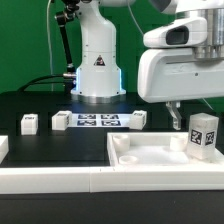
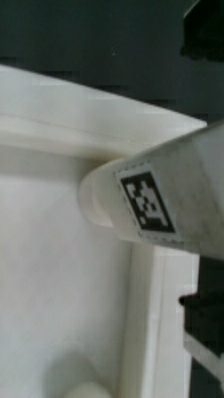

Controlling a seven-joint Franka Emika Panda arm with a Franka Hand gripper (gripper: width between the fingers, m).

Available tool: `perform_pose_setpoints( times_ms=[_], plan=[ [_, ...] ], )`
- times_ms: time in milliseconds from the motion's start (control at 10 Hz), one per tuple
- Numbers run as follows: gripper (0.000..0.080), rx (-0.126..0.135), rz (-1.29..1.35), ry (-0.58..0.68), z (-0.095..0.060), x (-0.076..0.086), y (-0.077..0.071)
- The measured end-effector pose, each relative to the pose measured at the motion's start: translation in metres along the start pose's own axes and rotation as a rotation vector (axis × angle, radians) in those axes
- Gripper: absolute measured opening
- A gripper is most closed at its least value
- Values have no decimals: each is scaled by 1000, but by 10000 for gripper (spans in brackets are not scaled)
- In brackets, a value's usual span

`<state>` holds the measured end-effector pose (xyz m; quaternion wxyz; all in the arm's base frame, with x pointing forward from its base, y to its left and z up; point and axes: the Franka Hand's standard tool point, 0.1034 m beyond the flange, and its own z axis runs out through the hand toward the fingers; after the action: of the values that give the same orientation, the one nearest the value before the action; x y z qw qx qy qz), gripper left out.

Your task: Assemble square table

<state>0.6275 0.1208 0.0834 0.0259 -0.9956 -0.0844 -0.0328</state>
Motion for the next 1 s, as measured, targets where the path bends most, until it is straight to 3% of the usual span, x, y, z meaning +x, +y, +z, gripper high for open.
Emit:
perform_pose_setpoints(
  times_ms=[600, 800, 900, 1000],
  plan=[
    [649, -10, -276, -2, 0, 0, 5],
    [390, -10, -273, -3, 0, 0, 5],
    [390, -9, -262, -3, 0, 0, 5],
    [290, -9, -250, -4, 1, 0, 5]
  ],
)
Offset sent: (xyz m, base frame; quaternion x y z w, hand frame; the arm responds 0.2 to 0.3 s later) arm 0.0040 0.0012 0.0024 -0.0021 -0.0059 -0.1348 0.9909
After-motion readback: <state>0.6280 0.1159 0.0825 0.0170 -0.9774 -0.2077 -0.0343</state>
